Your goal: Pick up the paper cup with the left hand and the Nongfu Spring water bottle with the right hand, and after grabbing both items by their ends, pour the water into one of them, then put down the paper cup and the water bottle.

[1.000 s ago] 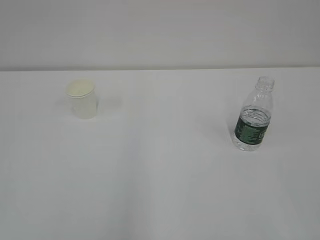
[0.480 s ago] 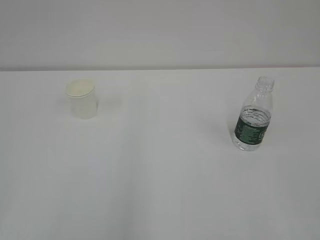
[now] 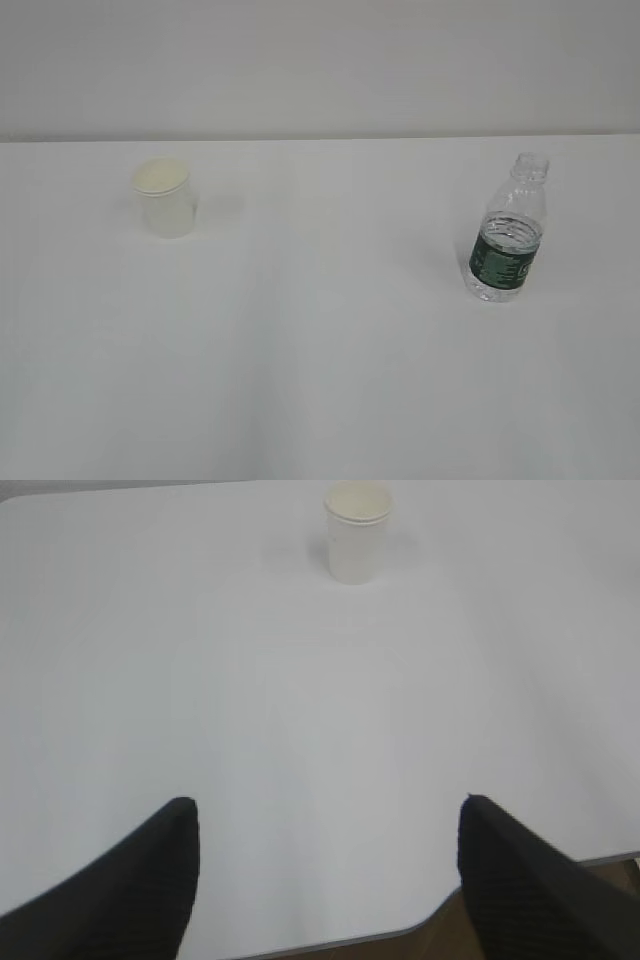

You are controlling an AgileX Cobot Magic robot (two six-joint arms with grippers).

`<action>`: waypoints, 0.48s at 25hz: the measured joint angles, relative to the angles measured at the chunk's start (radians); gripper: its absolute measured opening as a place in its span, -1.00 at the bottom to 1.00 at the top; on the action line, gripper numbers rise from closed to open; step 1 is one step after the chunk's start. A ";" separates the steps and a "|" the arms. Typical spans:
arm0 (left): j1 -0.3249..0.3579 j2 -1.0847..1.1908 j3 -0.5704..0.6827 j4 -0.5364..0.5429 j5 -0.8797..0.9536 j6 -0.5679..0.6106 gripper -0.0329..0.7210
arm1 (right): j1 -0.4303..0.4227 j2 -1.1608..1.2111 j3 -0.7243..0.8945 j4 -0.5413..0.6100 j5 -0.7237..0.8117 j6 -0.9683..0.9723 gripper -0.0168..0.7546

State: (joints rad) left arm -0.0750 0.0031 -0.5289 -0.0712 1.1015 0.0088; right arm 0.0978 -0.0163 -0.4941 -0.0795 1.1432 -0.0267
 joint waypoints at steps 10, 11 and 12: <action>0.000 0.000 0.000 0.000 0.000 0.000 0.58 | 0.000 0.000 0.000 0.000 0.000 0.000 0.43; 0.000 0.000 0.000 0.000 0.000 0.000 0.57 | 0.000 0.000 0.000 0.000 0.000 0.000 0.43; 0.000 0.000 0.000 0.000 0.000 0.000 0.57 | 0.000 0.000 0.000 0.000 0.000 0.000 0.43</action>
State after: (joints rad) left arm -0.0750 0.0031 -0.5289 -0.0712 1.1015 0.0088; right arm 0.0978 -0.0163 -0.4941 -0.0795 1.1432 -0.0267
